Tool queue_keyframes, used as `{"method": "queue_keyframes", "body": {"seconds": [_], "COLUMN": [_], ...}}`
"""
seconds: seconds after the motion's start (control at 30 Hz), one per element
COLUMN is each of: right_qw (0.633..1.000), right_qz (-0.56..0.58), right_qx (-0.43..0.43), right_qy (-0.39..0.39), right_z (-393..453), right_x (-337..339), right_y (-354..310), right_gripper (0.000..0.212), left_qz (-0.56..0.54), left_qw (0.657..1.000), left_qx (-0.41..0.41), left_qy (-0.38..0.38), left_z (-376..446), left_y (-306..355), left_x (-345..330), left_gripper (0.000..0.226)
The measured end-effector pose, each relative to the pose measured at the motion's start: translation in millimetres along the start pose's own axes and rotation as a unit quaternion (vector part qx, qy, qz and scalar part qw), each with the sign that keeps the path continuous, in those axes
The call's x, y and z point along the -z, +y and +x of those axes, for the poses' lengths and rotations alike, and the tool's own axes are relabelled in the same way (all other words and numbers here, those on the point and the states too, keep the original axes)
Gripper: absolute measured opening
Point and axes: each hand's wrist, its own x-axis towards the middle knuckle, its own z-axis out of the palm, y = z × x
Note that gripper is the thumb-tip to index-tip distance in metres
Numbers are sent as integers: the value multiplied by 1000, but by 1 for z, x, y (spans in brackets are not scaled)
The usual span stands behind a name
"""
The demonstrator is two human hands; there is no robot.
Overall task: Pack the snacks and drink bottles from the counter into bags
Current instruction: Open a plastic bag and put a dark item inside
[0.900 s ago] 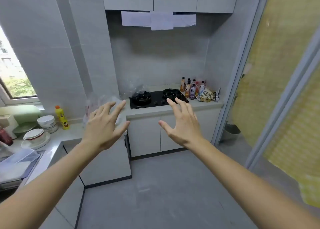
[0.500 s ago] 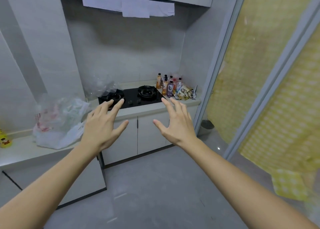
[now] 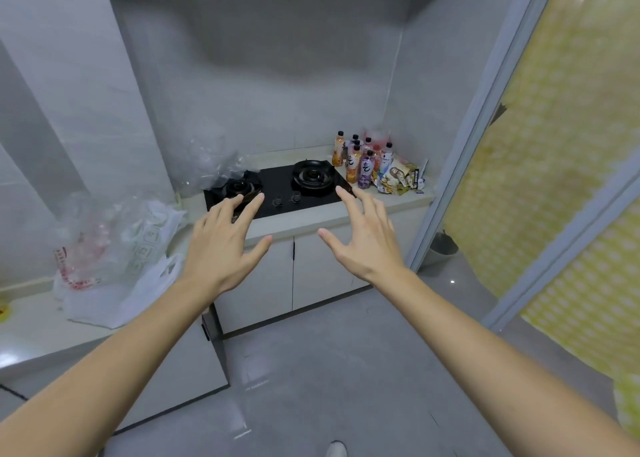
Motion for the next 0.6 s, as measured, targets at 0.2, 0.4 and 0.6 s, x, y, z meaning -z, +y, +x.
{"method": "queue_keyframes", "body": {"seconds": [0.2,0.4,0.6], "right_qw": [999,997,990], "right_qz": [27,51,69], "right_qx": [16,44,89], "right_qy": [-13,-37,-89], "right_z": [108,202,278], "right_x": [-59,-95,-152], "right_y": [40,69,65], "right_gripper": [82,82,81], "left_qz": [15,33,38], "left_qw": [1000,998,990], "left_qx": [21,58,135], "left_qy": [-9,-10,-16], "left_z": [90,166,197], "left_y": [-33,-54,-97], "left_x": [-50,-93,-127], "left_gripper": [73,72,71]}}
